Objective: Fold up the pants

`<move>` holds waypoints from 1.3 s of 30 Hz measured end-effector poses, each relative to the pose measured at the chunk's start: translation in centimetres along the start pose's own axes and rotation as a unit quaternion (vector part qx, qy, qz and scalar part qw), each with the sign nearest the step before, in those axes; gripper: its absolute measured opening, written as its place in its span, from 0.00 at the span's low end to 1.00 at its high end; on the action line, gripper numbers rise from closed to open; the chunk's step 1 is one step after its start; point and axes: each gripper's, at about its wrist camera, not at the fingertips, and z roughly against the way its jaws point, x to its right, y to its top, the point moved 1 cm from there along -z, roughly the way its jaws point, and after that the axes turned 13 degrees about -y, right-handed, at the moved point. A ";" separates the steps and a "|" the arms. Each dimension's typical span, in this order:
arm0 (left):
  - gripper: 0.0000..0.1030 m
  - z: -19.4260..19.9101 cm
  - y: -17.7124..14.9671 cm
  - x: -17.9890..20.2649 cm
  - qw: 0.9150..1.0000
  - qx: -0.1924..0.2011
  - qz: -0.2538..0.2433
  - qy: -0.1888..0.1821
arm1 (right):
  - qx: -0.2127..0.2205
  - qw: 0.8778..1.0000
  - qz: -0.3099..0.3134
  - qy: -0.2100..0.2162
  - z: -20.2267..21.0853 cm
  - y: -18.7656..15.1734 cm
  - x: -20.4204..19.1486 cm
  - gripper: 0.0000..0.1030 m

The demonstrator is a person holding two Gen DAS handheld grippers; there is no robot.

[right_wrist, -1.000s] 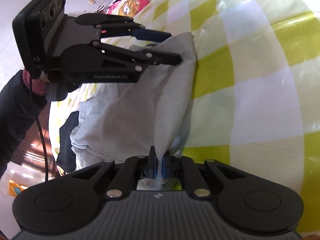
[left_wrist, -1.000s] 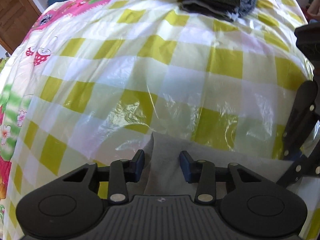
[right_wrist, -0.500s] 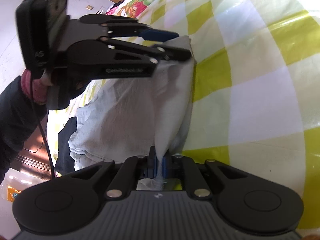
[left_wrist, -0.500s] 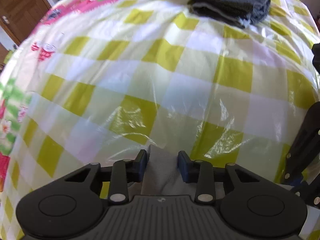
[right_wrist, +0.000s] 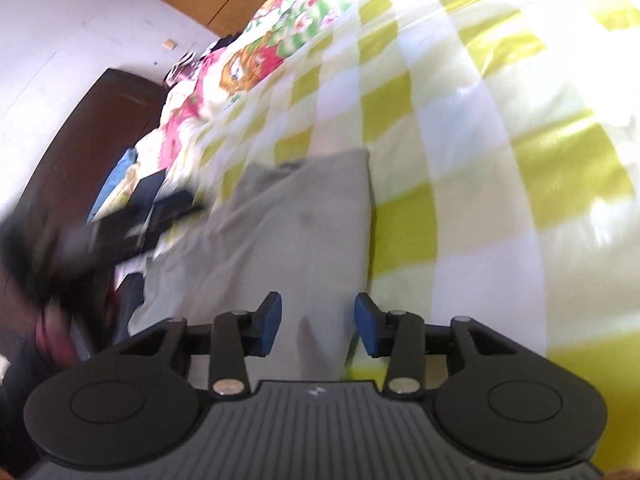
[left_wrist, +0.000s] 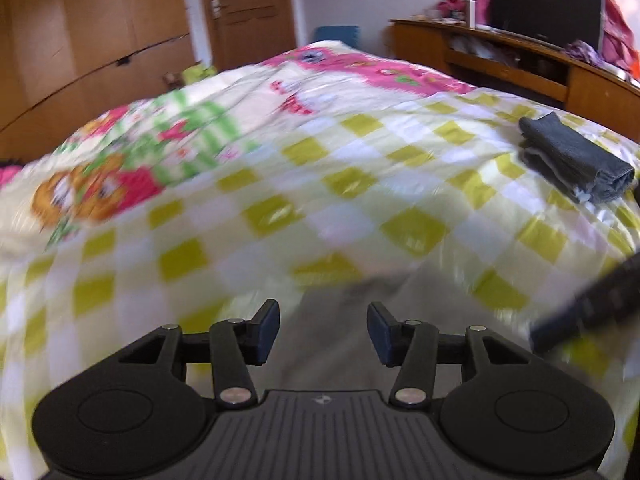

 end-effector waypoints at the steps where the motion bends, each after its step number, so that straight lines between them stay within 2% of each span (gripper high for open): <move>1: 0.60 0.6 -1.5 -0.4 1.000 -0.004 0.011 0.007 | 0.003 1.000 -0.005 -0.003 -0.7 0.6 0.0 0.41; 4: 0.60 1.6 -5.0 -1.8 0.998 -0.011 0.054 0.011 | 0.013 1.000 -0.003 -0.003 -2.8 2.0 -0.2 0.41; 6: 0.60 1.9 -6.6 -2.8 0.997 -0.011 0.079 0.011 | -0.007 1.000 -0.017 0.019 -4.3 2.5 -0.2 0.40; 7: 0.60 2.1 -7.2 -3.2 0.996 -0.008 0.088 0.012 | -0.013 0.999 -0.016 0.026 -4.6 2.7 -0.2 0.39; 10: 0.60 3.1 -8.3 -4.4 0.994 0.001 0.105 0.014 | -0.011 1.000 -0.005 0.010 -3.2 2.9 0.5 0.39; 11: 0.60 3.2 -8.5 -4.7 0.994 0.003 0.108 0.012 | -0.015 1.000 -0.005 0.002 -2.8 2.8 0.9 0.39; 14: 0.61 2.8 -9.3 -5.0 0.994 0.002 0.107 0.012 | -0.043 0.999 -0.021 0.025 -2.6 2.7 2.1 0.37; 16: 0.61 2.3 -9.7 -4.8 0.994 0.000 0.105 0.015 | -0.050 0.998 -0.002 0.022 -2.3 2.8 2.2 0.37; 20: 0.68 1.9 -9.9 -4.0 0.996 -0.002 0.085 0.020 | -0.057 0.998 0.004 0.027 -2.6 3.5 2.7 0.36; 25: 0.70 1.8 -9.7 -4.2 0.995 -0.002 0.098 0.020 | -0.081 0.992 -0.026 0.097 -5.9 4.9 2.6 0.34; 29: 0.70 1.8 -9.6 -3.9 0.995 -0.006 0.101 0.024 | -0.083 0.988 -0.007 0.127 -5.0 4.9 2.8 0.37; 32: 0.70 1.7 -9.7 -3.8 0.995 -0.003 0.099 0.028 | -0.090 0.988 -0.023 0.121 -5.9 4.3 3.2 0.23; 34: 0.70 2.1 -9.8 -3.6 0.994 0.006 0.103 0.040 | -0.105 0.983 -0.044 0.142 -7.2 3.4 2.2 0.18; 35: 0.70 2.5 -9.7 -3.5 0.994 0.013 0.101 0.050 | -0.113 0.983 -0.036 0.141 -7.5 3.0 1.3 0.11; 37: 0.70 3.5 -9.7 -3.0 0.993 0.033 0.086 0.073 | -0.104 0.987 -0.003 0.123 -7.0 2.6 -0.2 0.08; 39: 0.70 4.0 -9.8 -2.6 0.990 0.052 0.060 0.116 | -0.094 0.986 -0.029 0.135 -6.1 2.5 -0.1 0.06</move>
